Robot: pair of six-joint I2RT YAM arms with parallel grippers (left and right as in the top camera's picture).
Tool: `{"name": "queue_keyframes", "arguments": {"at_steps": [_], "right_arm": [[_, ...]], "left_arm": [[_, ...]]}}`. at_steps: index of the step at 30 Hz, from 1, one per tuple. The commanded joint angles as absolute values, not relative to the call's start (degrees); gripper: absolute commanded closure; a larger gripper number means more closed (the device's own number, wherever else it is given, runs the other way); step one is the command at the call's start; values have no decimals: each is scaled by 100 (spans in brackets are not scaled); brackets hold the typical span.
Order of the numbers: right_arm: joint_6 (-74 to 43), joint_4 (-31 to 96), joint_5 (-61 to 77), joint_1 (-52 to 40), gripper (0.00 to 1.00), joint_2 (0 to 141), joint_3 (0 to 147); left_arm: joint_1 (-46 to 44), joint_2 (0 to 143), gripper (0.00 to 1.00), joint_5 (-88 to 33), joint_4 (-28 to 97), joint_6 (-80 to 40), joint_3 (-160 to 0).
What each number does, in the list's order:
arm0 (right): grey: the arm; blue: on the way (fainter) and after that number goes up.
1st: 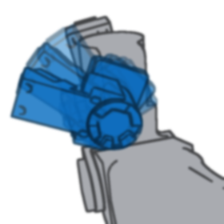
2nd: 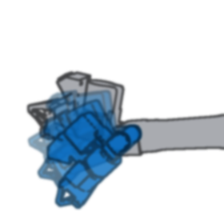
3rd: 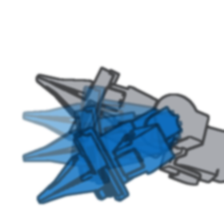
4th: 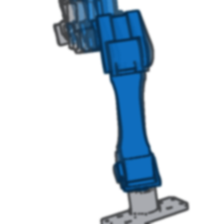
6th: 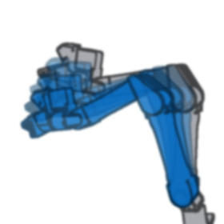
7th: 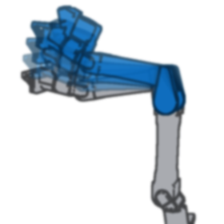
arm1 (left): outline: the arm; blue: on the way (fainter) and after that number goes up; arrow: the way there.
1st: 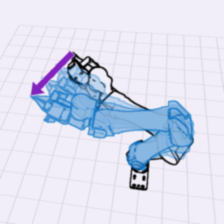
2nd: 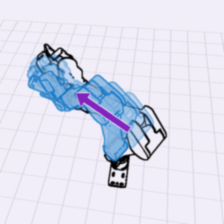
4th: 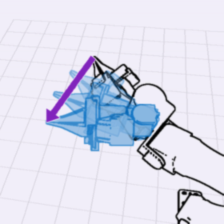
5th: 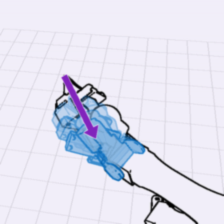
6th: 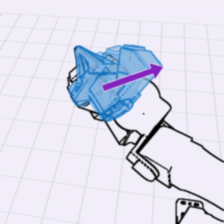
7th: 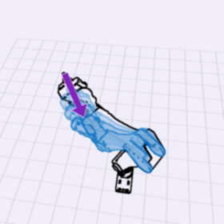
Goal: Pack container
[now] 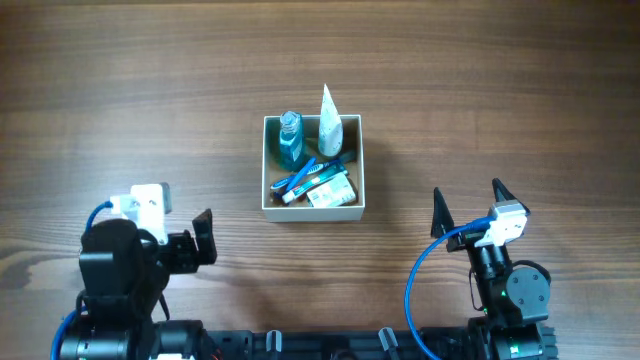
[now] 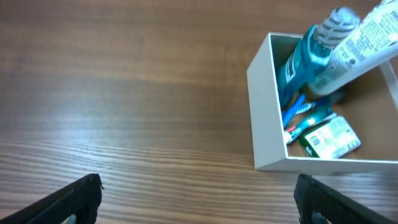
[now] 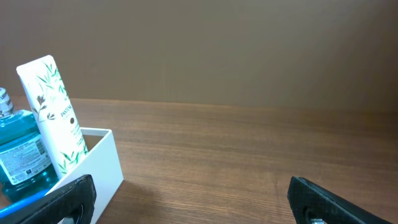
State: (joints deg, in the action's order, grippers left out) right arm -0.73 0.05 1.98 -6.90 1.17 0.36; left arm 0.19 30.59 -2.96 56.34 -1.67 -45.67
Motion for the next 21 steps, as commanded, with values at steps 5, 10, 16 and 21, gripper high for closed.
{"name": "queue_keyframes", "arguments": {"at_steps": [5, 10, 16, 21], "right_arm": [[-19, -10, 309, -655, 0, 80, 32], [-14, -10, 309, -655, 0, 80, 32], [-19, -10, 309, -655, 0, 80, 32], [-16, -10, 309, -655, 0, 80, 32]], "left_arm": [[49, 353, 0, -491, 2097, -165, -1153], [47, 16, 0, -399, 419, 126, -32], [49, 27, 0, -467, 399, -338, -32], [49, 27, 0, -467, 399, -338, -32]]}}
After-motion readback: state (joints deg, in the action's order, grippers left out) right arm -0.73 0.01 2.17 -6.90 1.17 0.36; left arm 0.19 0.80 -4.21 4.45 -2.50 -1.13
